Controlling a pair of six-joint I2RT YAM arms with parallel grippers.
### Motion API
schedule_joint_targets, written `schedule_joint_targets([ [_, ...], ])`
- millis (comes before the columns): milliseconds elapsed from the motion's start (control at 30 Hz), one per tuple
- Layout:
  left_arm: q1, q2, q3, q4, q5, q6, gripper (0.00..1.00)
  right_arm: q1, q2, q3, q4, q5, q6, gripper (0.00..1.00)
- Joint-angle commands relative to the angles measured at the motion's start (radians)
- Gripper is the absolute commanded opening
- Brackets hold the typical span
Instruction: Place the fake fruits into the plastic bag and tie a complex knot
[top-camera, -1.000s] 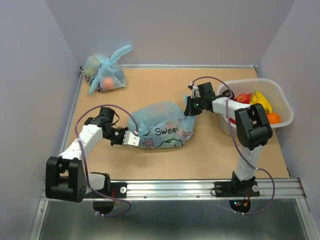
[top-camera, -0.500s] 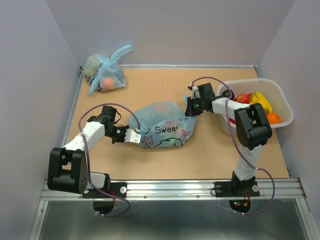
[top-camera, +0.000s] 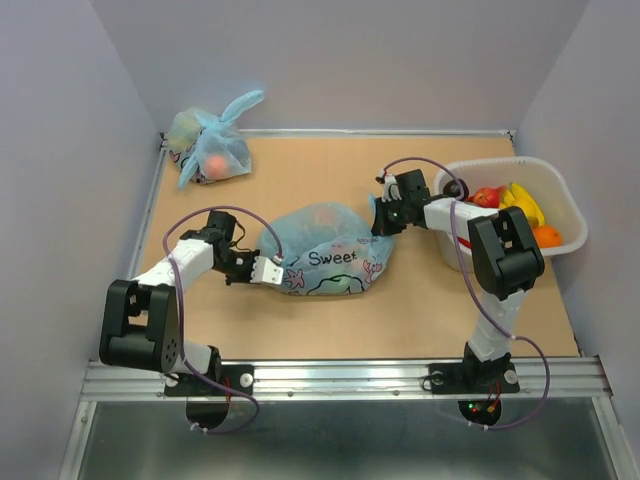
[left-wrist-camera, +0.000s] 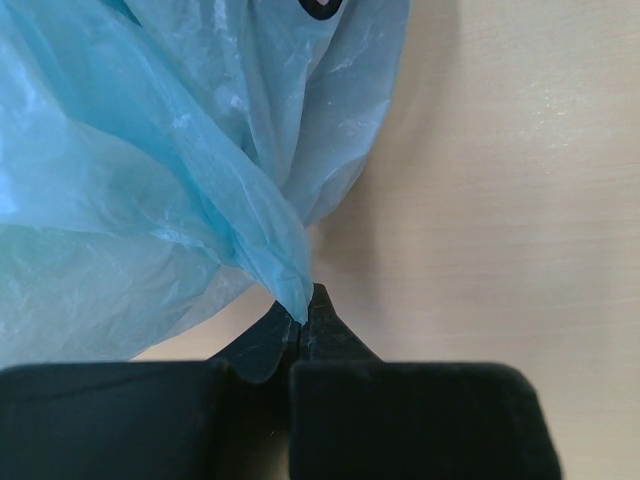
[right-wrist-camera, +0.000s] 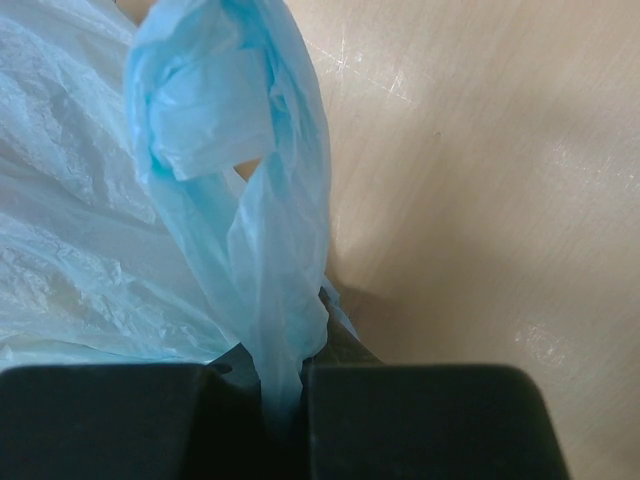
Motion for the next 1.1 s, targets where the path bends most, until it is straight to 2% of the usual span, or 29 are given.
schedule_joint_targets([
  [0, 0.013, 0.017, -0.012, -0.091, -0.121, -0.002, 0.00, -0.036, 0.005, -0.020, 0.025, 0.161, -0.072, 0.00],
  [67, 0.012, 0.017, 0.011, -0.123, -0.106, -0.004, 0.00, -0.038, -0.011, -0.019, 0.025, 0.110, -0.107, 0.00],
  [367, -0.010, -0.095, 0.302, -0.373, -0.017, -0.016, 0.00, -0.035, -0.254, 0.018, 0.024, -0.062, -0.161, 0.00],
  [567, -0.096, -0.090, 0.422, -0.410, 0.000, -0.082, 0.00, -0.016, -0.324, 0.036, 0.025, -0.141, -0.208, 0.00],
  [867, -0.281, -0.014, 0.523, -0.288, 0.067, -0.260, 0.00, 0.126, -0.291, 0.085, 0.042, -0.192, -0.216, 0.00],
  [1067, -0.324, 0.000, 0.615, -0.125, 0.127, -0.435, 0.00, 0.179, -0.272, 0.139, 0.042, -0.321, -0.195, 0.00],
])
